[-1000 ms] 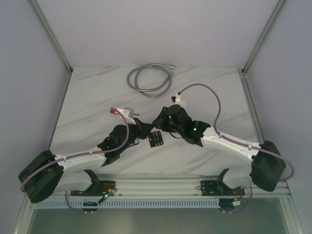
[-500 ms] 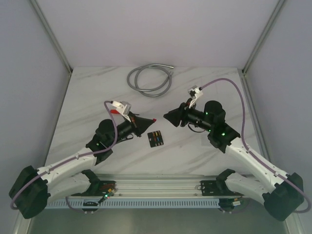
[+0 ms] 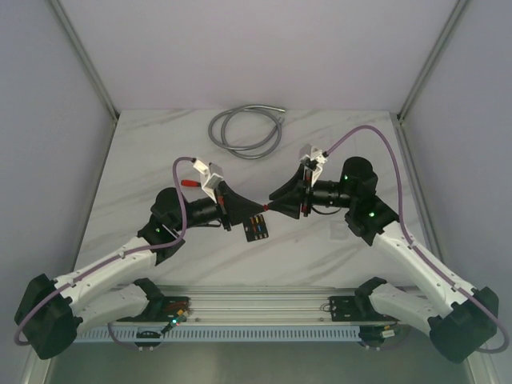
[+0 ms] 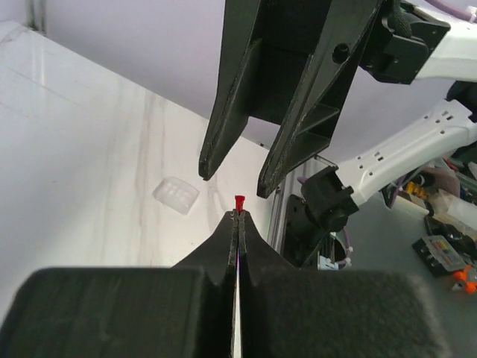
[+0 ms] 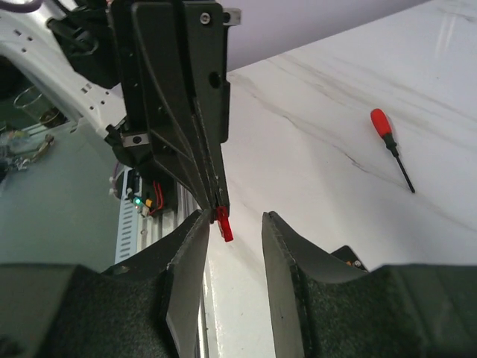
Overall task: Snap on the fuse box
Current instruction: Pick up the fuse from the center of the board.
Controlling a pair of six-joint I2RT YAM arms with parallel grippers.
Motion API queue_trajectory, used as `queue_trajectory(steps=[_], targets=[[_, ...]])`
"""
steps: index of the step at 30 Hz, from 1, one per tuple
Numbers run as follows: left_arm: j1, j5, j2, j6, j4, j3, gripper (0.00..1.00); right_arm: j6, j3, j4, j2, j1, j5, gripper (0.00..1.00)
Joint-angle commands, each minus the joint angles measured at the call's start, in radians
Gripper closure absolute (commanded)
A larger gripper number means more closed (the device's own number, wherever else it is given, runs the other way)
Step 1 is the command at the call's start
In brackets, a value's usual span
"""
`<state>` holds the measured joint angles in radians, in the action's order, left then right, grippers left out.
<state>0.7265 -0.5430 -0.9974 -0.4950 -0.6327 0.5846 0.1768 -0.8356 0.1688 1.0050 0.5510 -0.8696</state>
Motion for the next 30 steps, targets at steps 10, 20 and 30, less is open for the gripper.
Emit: queue_trajectory(steps=[10,20,30], targets=[[-0.002,-0.074,0.011,0.000,-0.044,0.028,1.00,-0.059,-0.063,-0.032,0.028,-0.008,-0.192,0.69],[-0.002,-0.080,0.004,-0.018,-0.065,0.024,1.00,-0.063,-0.065,-0.044,0.049,-0.008,-0.189,0.77],[-0.002,-0.010,-0.017,-0.049,-0.035,0.027,1.00,-0.070,-0.066,-0.063,0.054,-0.008,-0.167,1.00]])
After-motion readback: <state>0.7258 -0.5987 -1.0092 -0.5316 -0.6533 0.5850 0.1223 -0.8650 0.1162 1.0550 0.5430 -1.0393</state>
